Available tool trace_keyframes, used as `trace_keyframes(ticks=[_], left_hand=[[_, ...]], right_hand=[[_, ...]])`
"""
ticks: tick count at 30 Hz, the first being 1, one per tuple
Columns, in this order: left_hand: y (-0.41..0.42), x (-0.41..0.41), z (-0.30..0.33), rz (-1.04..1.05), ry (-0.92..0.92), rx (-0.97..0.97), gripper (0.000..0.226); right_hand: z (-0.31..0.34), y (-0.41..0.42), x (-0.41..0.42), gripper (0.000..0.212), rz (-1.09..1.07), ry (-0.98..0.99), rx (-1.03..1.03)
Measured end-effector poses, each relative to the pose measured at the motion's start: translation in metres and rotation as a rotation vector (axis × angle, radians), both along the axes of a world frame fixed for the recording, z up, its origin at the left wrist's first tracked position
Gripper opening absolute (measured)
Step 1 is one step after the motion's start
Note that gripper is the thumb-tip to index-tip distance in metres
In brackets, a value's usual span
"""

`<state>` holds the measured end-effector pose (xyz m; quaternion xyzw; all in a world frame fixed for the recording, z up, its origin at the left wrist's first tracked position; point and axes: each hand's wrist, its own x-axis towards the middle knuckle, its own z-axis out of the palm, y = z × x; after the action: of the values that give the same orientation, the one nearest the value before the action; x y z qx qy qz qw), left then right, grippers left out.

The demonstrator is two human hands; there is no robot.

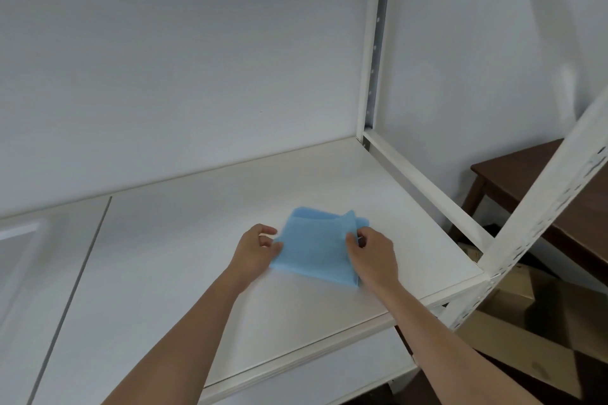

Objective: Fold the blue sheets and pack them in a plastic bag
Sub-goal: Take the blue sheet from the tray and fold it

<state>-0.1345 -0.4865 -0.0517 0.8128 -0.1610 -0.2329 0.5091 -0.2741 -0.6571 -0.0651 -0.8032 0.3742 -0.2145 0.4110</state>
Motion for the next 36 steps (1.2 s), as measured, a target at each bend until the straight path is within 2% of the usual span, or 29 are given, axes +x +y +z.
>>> trace_keyframes(ticks=[6,16,20,25,28,32,36], left_hand=[[-0.005,-0.002,-0.003,-0.021,-0.179,-0.062,0.017],[-0.02,-0.002,-0.012,-0.066,-0.405,-0.006,0.026],[-0.021,-0.001,-0.02,-0.074,-0.364,0.055,0.03],[-0.015,-0.001,-0.025,-0.027,-0.316,-0.005,0.028],[-0.013,-0.003,-0.026,-0.034,-0.327,0.031,0.029],[-0.013,-0.001,-0.02,-0.07,-0.268,0.046,0.018],[-0.011,0.0,-0.02,-0.095,-0.278,0.048,0.021]], right_hand=[[-0.012,-0.007,-0.006,0.018,-0.054,-0.073,0.001],[-0.015,-0.009,-0.005,0.01,-0.085,-0.163,-0.022],[-0.014,-0.009,-0.004,0.008,-0.085,-0.145,-0.005],[-0.016,-0.007,-0.003,0.004,-0.057,-0.086,-0.048],[-0.017,-0.007,0.004,0.011,-0.13,0.014,-0.079],[-0.014,-0.01,0.011,0.024,-0.187,0.072,-0.047],[-0.015,-0.012,0.008,0.014,-0.158,0.011,-0.057]])
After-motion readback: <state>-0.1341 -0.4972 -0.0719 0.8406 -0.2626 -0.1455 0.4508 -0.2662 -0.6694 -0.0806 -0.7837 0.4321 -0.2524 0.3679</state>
